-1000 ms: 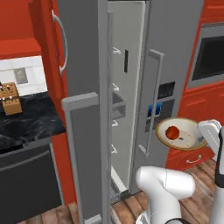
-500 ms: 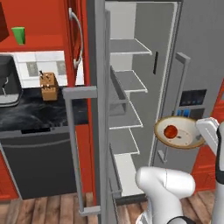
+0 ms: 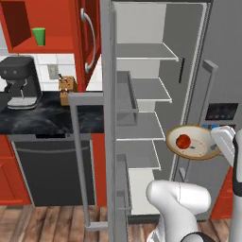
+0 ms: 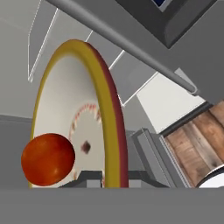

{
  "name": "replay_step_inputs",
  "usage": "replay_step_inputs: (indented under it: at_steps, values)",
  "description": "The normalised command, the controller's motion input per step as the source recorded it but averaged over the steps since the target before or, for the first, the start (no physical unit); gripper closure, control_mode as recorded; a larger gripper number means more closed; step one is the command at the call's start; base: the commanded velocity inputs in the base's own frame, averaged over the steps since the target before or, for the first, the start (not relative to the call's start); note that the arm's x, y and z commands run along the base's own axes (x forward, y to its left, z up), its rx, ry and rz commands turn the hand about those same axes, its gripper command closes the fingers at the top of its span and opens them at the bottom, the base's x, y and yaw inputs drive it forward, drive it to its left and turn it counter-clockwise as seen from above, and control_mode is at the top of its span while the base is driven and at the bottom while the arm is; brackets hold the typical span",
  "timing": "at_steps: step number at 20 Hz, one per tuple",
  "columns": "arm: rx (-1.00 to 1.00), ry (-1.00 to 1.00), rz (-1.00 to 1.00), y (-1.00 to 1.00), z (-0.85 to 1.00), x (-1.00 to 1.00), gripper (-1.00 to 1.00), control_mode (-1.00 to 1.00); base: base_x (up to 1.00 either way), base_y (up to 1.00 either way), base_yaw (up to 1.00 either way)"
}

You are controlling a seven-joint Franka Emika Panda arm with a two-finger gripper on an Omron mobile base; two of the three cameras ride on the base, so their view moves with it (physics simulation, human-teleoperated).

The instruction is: Move the cup from next to the sink to the open cabinet. Then, move the bowl with the tomato to the fridge to clear the area for faucet cleaning.

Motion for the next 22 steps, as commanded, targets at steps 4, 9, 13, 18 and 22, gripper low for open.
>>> replay_step_inputs:
  at_steps: [4, 9, 13, 18, 22]
  values:
    - [0.0, 0.0, 0.0, 0.0, 0.0, 0.0, 1.0, 1.0, 0.0, 0.01, 0.37]
    - [0.0, 0.0, 0.0, 0.0, 0.0, 0.0, 1.0, 1.0, 0.23, 0.0, 0.12]
    - [0.0, 0.0, 0.0, 0.0, 0.0, 0.0, 1.0, 1.0, 0.46, 0.0, 0.01]
    - [0.0, 0.0, 0.01, 0.04, 0.01, 0.0, 1.0, -1.0, 0.0, 0.06, 0.03]
    - [0.02, -0.06, 0.06, 0.13, 0.58, 0.0, 1.0, -1.0, 0.0, 0.0, 0.0]
